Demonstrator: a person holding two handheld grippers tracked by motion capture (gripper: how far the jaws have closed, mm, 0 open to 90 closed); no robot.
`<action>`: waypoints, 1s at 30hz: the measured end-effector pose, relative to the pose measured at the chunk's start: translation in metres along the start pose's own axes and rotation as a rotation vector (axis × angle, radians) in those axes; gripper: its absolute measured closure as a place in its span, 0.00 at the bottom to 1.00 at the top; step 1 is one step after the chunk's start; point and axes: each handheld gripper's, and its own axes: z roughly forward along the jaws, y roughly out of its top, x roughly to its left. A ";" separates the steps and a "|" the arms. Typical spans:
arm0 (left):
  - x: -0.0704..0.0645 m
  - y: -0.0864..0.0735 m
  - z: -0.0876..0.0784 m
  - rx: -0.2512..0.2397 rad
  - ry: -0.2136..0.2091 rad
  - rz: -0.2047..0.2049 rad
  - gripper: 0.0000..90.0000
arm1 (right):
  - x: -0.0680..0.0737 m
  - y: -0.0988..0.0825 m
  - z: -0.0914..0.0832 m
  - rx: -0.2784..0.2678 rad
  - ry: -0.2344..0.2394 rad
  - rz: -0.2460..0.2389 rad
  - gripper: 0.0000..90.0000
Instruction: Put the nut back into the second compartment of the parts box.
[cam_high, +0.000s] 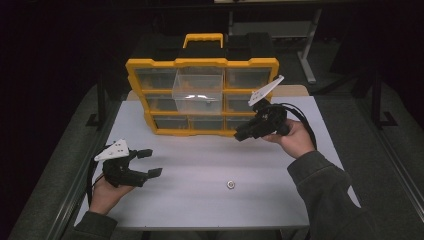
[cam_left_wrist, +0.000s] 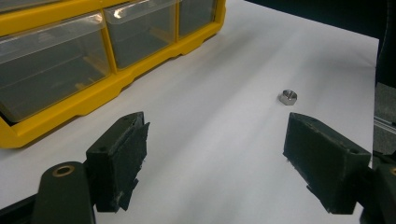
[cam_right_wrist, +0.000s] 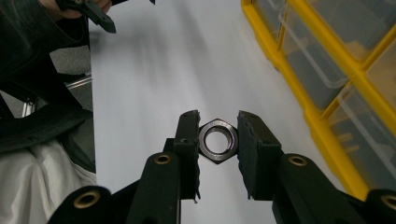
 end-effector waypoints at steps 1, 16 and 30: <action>0.000 0.000 0.000 0.002 0.000 0.001 0.23 | 0.000 0.002 -0.003 0.001 -0.005 -0.007 0.77; 0.000 0.000 0.000 -0.011 0.002 -0.001 0.23 | 0.003 0.043 -0.042 -0.047 -0.029 -0.053 0.77; -0.001 0.001 -0.001 -0.009 -0.002 -0.008 0.24 | 0.005 0.080 -0.067 -0.053 -0.040 -0.081 0.77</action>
